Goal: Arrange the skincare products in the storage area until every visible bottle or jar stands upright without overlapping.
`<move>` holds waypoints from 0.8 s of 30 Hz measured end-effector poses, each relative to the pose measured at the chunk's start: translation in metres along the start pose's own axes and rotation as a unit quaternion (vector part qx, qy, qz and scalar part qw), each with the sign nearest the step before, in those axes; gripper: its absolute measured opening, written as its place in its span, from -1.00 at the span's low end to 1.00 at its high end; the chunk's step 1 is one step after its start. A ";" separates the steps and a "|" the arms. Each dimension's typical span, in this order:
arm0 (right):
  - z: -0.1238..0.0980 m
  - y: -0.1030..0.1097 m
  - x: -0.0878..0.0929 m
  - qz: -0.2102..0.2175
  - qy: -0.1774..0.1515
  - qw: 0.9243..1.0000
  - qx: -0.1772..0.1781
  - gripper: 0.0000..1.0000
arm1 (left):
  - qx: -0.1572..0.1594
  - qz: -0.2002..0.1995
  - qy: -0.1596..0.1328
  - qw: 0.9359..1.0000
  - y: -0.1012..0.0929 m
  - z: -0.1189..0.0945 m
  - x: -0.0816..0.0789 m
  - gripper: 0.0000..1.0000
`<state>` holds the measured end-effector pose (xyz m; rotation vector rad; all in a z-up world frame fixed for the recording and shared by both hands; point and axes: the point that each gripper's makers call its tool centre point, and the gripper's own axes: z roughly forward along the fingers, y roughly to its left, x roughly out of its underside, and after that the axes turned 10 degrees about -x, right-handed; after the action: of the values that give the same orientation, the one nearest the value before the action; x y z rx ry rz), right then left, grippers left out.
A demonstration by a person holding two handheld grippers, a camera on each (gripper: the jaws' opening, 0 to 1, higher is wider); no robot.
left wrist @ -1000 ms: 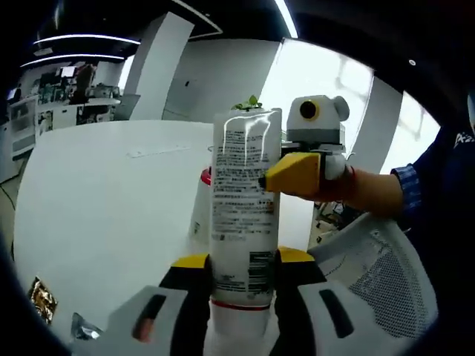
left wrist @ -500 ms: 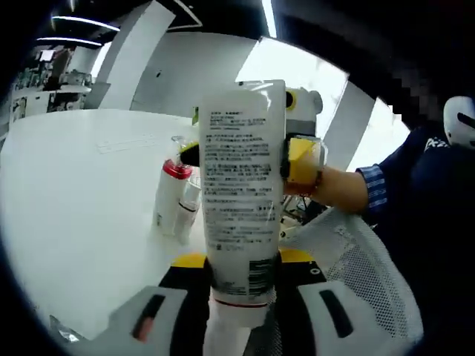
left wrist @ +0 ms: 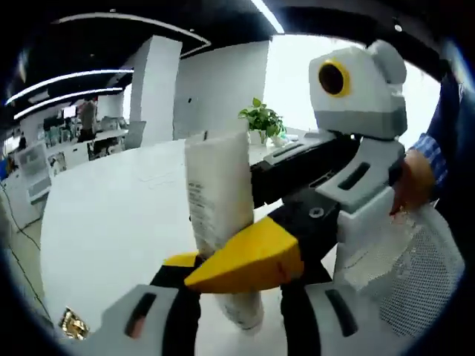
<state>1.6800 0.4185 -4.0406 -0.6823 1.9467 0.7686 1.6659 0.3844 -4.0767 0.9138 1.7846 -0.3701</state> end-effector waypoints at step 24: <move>-0.016 0.030 0.003 -0.091 0.027 0.975 -0.202 -0.52 | 0.066 -0.009 0.053 0.996 -0.005 -0.008 0.022 -0.69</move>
<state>1.6482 0.4260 -4.0295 -1.1197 1.7587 1.0501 1.6537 0.3951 -4.0943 1.0258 1.8841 -0.4625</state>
